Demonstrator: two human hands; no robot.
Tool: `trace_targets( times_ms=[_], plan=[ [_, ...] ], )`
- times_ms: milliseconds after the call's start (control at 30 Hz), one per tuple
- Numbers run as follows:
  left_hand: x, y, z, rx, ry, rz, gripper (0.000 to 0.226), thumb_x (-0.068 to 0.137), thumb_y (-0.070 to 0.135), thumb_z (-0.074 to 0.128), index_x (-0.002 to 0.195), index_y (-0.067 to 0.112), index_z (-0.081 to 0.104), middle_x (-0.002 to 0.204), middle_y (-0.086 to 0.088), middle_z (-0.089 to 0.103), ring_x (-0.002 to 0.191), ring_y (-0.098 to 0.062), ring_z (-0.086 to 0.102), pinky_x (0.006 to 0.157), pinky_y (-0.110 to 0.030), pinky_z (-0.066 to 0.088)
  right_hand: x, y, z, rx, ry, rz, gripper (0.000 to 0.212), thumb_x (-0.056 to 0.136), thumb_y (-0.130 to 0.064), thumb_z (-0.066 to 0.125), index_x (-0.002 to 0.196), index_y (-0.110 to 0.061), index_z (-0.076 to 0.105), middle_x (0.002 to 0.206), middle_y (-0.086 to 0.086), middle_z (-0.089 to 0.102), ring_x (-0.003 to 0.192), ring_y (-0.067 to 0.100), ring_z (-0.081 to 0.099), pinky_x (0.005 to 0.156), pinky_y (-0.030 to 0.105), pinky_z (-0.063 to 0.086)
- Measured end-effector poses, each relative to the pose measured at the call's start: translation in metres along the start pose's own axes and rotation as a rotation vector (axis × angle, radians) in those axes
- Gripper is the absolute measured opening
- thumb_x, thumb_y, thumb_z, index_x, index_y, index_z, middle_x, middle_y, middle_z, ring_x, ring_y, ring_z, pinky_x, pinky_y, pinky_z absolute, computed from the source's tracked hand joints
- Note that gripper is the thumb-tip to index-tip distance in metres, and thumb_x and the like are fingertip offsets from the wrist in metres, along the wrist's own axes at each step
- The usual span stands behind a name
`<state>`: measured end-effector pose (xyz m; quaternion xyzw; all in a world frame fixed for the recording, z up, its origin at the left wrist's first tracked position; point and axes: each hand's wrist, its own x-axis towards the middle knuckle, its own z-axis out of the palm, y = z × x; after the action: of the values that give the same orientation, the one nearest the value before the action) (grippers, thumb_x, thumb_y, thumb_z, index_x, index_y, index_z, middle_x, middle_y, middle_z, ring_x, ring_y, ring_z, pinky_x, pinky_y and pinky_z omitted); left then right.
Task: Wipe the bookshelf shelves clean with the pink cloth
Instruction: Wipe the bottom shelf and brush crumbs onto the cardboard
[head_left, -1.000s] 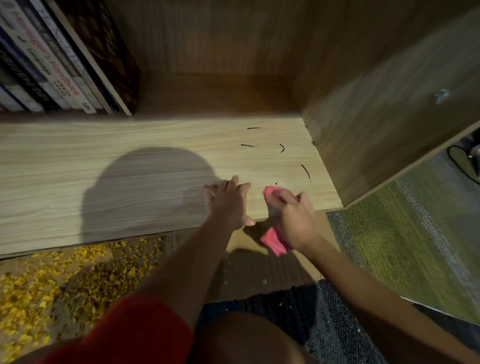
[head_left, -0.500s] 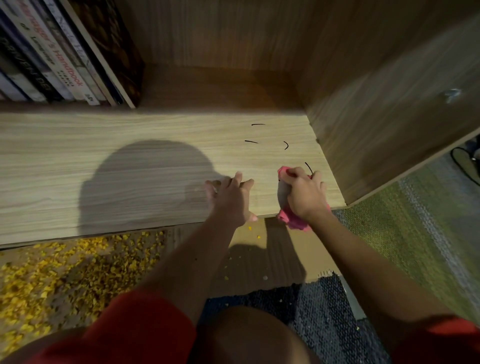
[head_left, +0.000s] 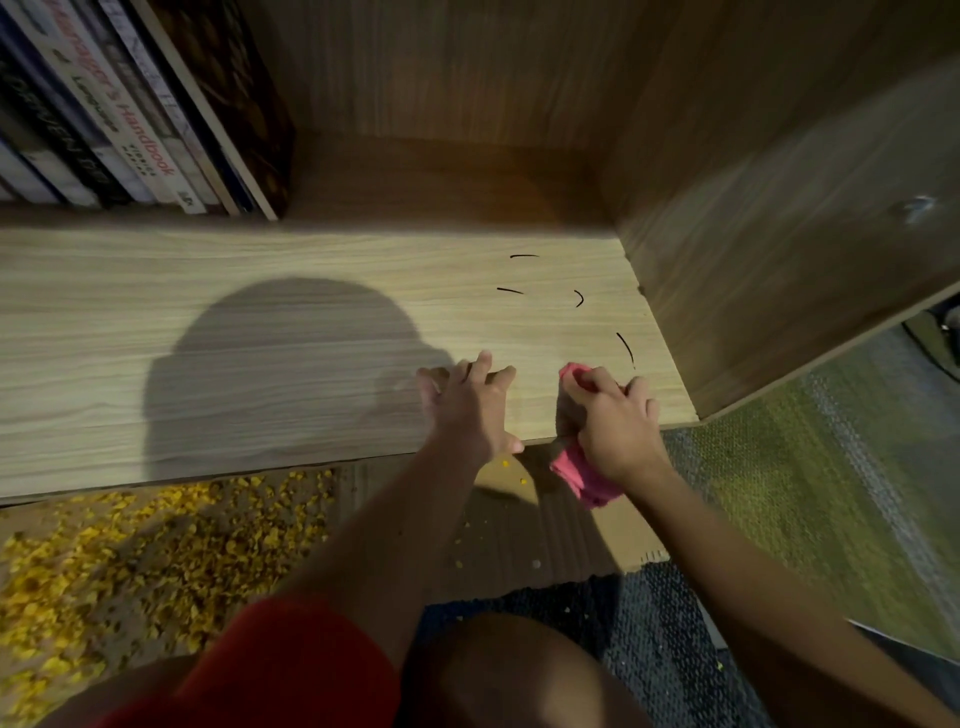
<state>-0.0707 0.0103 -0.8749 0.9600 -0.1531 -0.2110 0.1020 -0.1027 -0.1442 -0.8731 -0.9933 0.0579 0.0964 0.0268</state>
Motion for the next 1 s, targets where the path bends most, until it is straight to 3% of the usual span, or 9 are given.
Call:
trace_targets(
  times_ms=[167,333,433,533,633,700,767,867,1000],
  plan=[
    [-0.001,0.000,-0.001,0.024,0.001,0.002,0.088,0.081,0.052,0.063,0.150,0.030,0.012,0.159,-0.002,-0.001,0.145,-0.024,0.006,0.110,-0.057,0.007,0.029,-0.004,-0.012,0.007,-0.012,0.036,0.051,0.089,-0.003,0.039,0.135,-0.024,0.046,0.136,0.001,0.037,0.115,0.033,0.030,0.099,0.042,0.028],
    [0.001,-0.002,0.000,0.017,-0.007,0.006,0.088,0.081,0.053,0.062,0.150,0.032,0.009,0.159,0.000,-0.003,0.145,-0.025,0.004,0.110,-0.059,0.007,0.003,0.004,-0.001,0.017,-0.003,-0.043,0.055,0.089,-0.003,0.043,0.138,-0.029,0.041,0.139,-0.002,0.034,0.104,0.027,0.030,0.090,0.037,0.028],
    [0.000,-0.002,0.001,-0.010,-0.009,0.013,0.088,0.081,0.053,0.062,0.149,0.032,0.010,0.159,0.001,-0.003,0.145,-0.023,0.004,0.110,-0.058,0.007,0.030,0.005,-0.005,0.049,0.008,0.010,0.060,0.086,0.002,0.042,0.140,-0.027,0.041,0.144,-0.004,0.031,0.110,0.031,0.030,0.091,0.037,0.028],
    [0.003,-0.011,0.001,-0.224,-0.027,0.049,0.087,0.081,0.045,0.067,0.149,0.031,0.014,0.159,0.002,0.004,0.144,-0.021,0.007,0.115,-0.051,0.011,0.025,-0.003,0.001,0.086,0.026,0.017,0.062,0.085,0.001,0.044,0.140,-0.028,0.039,0.147,-0.005,0.030,0.110,0.029,0.031,0.087,0.034,0.029],
    [0.002,-0.033,-0.009,-0.463,-0.044,0.073,0.081,0.085,0.023,0.067,0.149,0.032,0.017,0.156,-0.001,0.019,0.142,-0.023,0.022,0.115,-0.042,0.016,-0.018,-0.012,0.019,0.057,0.022,-0.178,0.063,0.088,-0.008,0.052,0.141,-0.036,0.034,0.145,-0.013,0.030,0.102,0.013,0.026,0.083,0.023,0.027],
    [-0.004,-0.042,-0.013,-0.295,-0.012,0.103,0.076,0.088,0.012,0.058,0.148,0.036,0.017,0.155,0.004,0.022,0.140,-0.020,0.026,0.111,-0.040,0.014,-0.035,-0.011,0.020,0.097,0.015,-0.264,0.065,0.090,-0.003,0.048,0.142,-0.037,0.031,0.144,-0.016,0.030,0.100,0.009,0.022,0.080,0.021,0.023],
    [-0.010,-0.045,-0.012,-0.166,0.043,0.120,0.074,0.087,0.008,0.052,0.147,0.037,0.019,0.155,0.010,0.020,0.139,-0.017,0.027,0.109,-0.039,0.015,-0.022,-0.004,0.011,0.185,0.011,-0.152,0.062,0.091,0.000,0.045,0.142,-0.033,0.034,0.141,-0.011,0.035,0.103,0.013,0.026,0.083,0.023,0.025],
    [-0.012,-0.040,-0.006,-0.168,0.081,0.109,0.069,0.088,0.009,0.049,0.147,0.033,0.022,0.155,0.011,0.019,0.140,-0.014,0.024,0.109,-0.038,0.015,0.015,0.001,0.001,0.182,0.049,0.062,0.059,0.088,0.002,0.043,0.140,-0.026,0.040,0.144,-0.001,0.035,0.113,0.029,0.031,0.093,0.034,0.030],
    [-0.002,-0.038,-0.006,-0.245,0.130,0.064,0.063,0.089,0.008,0.047,0.146,0.030,0.029,0.154,0.010,0.023,0.140,-0.012,0.024,0.110,-0.039,0.018,-0.013,-0.031,0.015,0.125,0.033,-0.057,0.049,0.085,-0.004,0.052,0.130,-0.022,0.052,0.141,-0.008,0.034,0.114,0.022,0.029,0.096,0.032,0.034]
  ],
)
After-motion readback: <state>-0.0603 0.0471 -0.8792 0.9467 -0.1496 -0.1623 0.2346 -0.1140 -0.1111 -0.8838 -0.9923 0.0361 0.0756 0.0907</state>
